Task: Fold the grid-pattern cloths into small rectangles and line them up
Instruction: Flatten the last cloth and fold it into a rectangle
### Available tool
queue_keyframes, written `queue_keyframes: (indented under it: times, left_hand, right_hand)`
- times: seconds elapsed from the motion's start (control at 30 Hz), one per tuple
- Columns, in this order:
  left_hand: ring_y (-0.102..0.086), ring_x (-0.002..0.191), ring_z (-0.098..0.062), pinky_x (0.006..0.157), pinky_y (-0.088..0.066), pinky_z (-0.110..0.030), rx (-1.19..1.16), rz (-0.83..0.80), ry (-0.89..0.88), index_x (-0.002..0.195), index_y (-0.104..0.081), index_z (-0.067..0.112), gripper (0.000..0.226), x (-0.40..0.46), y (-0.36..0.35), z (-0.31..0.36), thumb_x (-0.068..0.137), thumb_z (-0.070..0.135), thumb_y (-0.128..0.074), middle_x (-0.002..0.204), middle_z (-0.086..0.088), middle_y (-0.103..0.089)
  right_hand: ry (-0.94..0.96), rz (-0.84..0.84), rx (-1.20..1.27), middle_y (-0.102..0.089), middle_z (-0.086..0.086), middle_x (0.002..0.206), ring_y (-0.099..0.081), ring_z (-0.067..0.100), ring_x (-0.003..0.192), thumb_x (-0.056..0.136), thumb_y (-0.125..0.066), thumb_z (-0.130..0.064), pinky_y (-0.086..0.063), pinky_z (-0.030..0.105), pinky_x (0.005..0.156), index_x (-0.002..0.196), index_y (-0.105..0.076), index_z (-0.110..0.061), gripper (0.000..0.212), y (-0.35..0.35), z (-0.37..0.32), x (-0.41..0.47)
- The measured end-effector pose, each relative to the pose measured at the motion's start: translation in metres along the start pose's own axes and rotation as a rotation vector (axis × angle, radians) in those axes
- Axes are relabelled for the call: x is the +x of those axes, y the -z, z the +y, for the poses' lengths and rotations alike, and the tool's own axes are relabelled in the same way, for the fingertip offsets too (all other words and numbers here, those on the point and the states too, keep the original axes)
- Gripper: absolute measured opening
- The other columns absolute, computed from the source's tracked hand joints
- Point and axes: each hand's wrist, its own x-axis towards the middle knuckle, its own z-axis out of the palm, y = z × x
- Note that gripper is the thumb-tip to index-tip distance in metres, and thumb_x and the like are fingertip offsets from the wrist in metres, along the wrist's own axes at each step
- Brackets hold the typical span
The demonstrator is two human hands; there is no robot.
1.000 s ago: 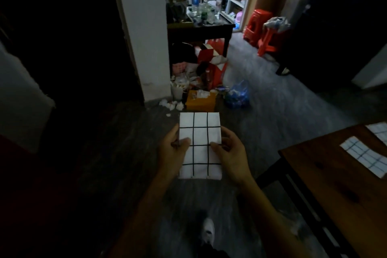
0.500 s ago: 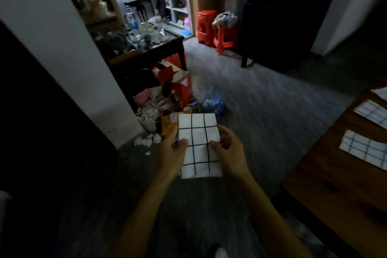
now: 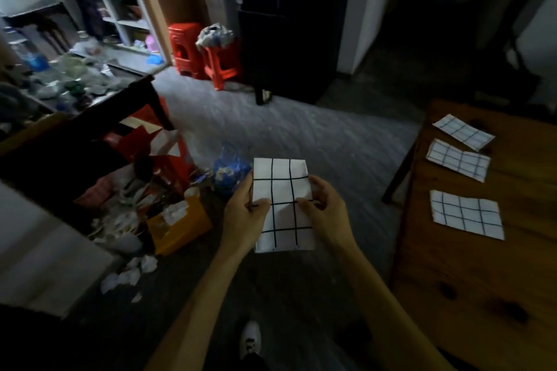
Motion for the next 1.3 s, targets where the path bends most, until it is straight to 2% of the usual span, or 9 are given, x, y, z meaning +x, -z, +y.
queue_keyframes:
  times: [0.2,0.3,0.5,0.67,0.9,1.0,1.1,1.23,1.3]
  left_hand:
    - [-0.054,0.105,0.011,0.077,-0.046,-0.004,-0.033,-0.214,-0.049,0.136,-0.046,0.022,0.053,0.099,-0.002,-0.01,0.087,0.01,-0.062,0.123,0.008,-0.059]
    - [-0.053,0.11,0.009,0.081,-0.044,-0.003,-0.047,-0.36,-0.103,0.139,-0.043,0.023,0.058,0.137,-0.014,-0.006,0.086,0.013,-0.063,0.126,0.009,-0.058]
    - [-0.055,0.116,-0.004,0.093,-0.051,-0.023,-0.102,-0.607,-0.153,0.145,-0.035,0.022,0.066,0.168,-0.075,0.002,0.086,0.012,-0.064,0.13,0.006,-0.057]
    - [-0.057,0.115,-0.008,0.089,-0.051,-0.019,-0.126,-0.844,-0.176,0.145,-0.034,0.015,0.066,0.173,-0.151,0.011,0.087,0.006,-0.063,0.132,-0.002,-0.057]
    - [-0.051,0.124,-0.015,0.097,-0.051,-0.034,0.017,-1.104,-0.285,0.147,-0.029,0.024,0.066,0.151,-0.273,0.025,0.09,0.005,-0.057,0.14,-0.002,-0.049]
    - [-0.045,0.129,-0.014,0.1,-0.047,-0.029,0.071,-1.176,-0.303,0.148,-0.026,0.028,0.069,0.144,-0.31,0.025,0.09,0.004,-0.056,0.144,0.0,-0.044]
    - [-0.044,0.127,-0.011,0.088,-0.049,-0.016,0.108,-1.284,-0.293,0.146,-0.026,0.032,0.068,0.134,-0.35,0.027,0.091,0.004,-0.055,0.144,0.0,-0.043]
    - [-0.046,0.128,-0.015,0.098,-0.05,-0.039,0.145,-1.471,-0.295,0.146,-0.03,0.028,0.066,0.105,-0.39,0.028,0.091,0.003,-0.055,0.143,-0.002,-0.045]
    - [-0.045,0.127,-0.012,0.097,-0.05,-0.032,0.178,-1.549,-0.316,0.146,-0.031,0.026,0.064,0.089,-0.409,0.024,0.091,0.003,-0.054,0.143,0.001,-0.044]
  right_hand:
    - [-0.062,0.245,-0.036,-0.058,-0.008,0.121,-0.057,0.005,0.1,0.089,-0.063,-0.022,-0.051,0.027,0.081,0.136,-0.04,-0.032,0.054,-0.017,-0.01,0.061]
    - [-0.079,0.385,-0.043,-0.059,-0.005,0.121,-0.059,0.008,0.103,0.088,-0.064,-0.022,-0.053,0.033,0.086,0.136,-0.041,-0.03,0.054,-0.013,-0.013,0.078]
    - [-0.128,0.634,-0.059,-0.056,-0.004,0.125,-0.058,0.007,0.105,0.089,-0.063,-0.014,-0.052,0.025,0.085,0.138,-0.042,-0.024,0.054,0.023,-0.004,0.081]
    - [-0.191,0.806,-0.034,-0.055,-0.003,0.129,-0.056,0.011,0.114,0.089,-0.064,-0.017,-0.052,0.037,0.093,0.137,-0.045,-0.024,0.052,0.073,0.023,0.069]
    - [-0.236,1.099,0.186,-0.058,-0.006,0.123,-0.057,0.006,0.11,0.091,-0.061,-0.015,-0.052,0.034,0.093,0.131,-0.048,-0.028,0.044,0.141,0.073,0.057]
    - [-0.276,1.155,0.235,-0.054,-0.006,0.128,-0.056,0.006,0.108,0.091,-0.06,-0.016,-0.052,0.032,0.09,0.136,-0.045,-0.025,0.048,0.158,0.092,0.055]
    - [-0.315,1.256,0.272,-0.051,-0.01,0.123,-0.055,0.0,0.101,0.091,-0.06,-0.014,-0.052,0.023,0.077,0.138,-0.042,-0.02,0.051,0.179,0.109,0.044]
    - [-0.391,1.402,0.378,-0.053,-0.009,0.123,-0.058,0.005,0.105,0.091,-0.06,-0.014,-0.054,0.023,0.074,0.138,-0.043,-0.02,0.051,0.19,0.133,0.014]
    - [-0.452,1.451,0.395,-0.053,-0.008,0.126,-0.057,0.005,0.106,0.091,-0.059,-0.013,-0.054,0.022,0.075,0.139,-0.043,-0.02,0.05,0.194,0.147,0.002]
